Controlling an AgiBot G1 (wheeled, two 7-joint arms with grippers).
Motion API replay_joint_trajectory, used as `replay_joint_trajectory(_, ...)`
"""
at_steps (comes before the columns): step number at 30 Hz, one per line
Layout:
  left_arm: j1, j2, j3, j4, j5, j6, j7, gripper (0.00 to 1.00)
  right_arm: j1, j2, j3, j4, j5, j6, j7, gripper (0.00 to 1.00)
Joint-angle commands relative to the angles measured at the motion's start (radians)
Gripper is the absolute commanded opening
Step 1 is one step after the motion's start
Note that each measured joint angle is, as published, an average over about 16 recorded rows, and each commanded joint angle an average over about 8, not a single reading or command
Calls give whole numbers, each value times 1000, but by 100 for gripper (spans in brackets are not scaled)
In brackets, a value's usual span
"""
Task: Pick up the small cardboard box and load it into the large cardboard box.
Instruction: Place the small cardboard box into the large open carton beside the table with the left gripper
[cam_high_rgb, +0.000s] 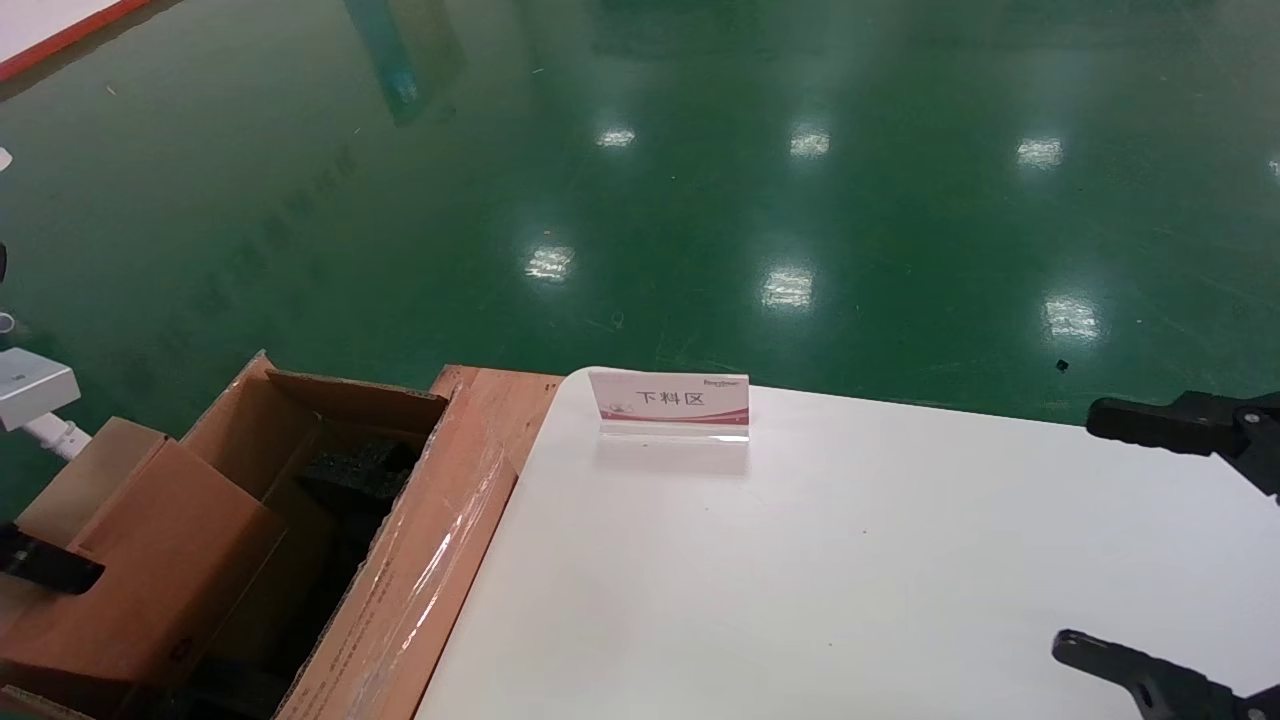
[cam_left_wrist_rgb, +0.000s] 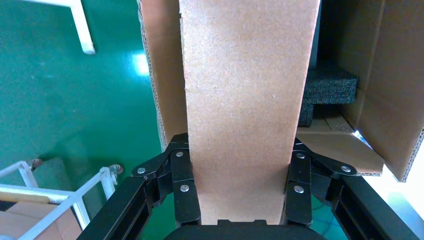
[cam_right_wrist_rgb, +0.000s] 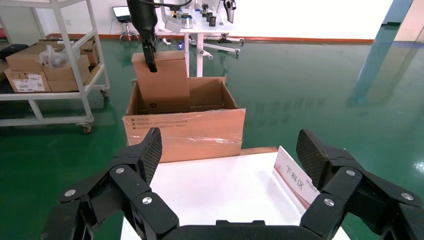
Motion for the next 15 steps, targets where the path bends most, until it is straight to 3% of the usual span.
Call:
replay_joint_trajectory(1, 2, 0, -2, 0, 2, -2, 2, 0, 0, 0, 0, 0, 0, 0, 0, 100)
replay_joint_trajectory(15, 106, 0, -58, 52, 3, -66, 47, 0, 0, 0, -1, 0, 1, 0, 0, 100)
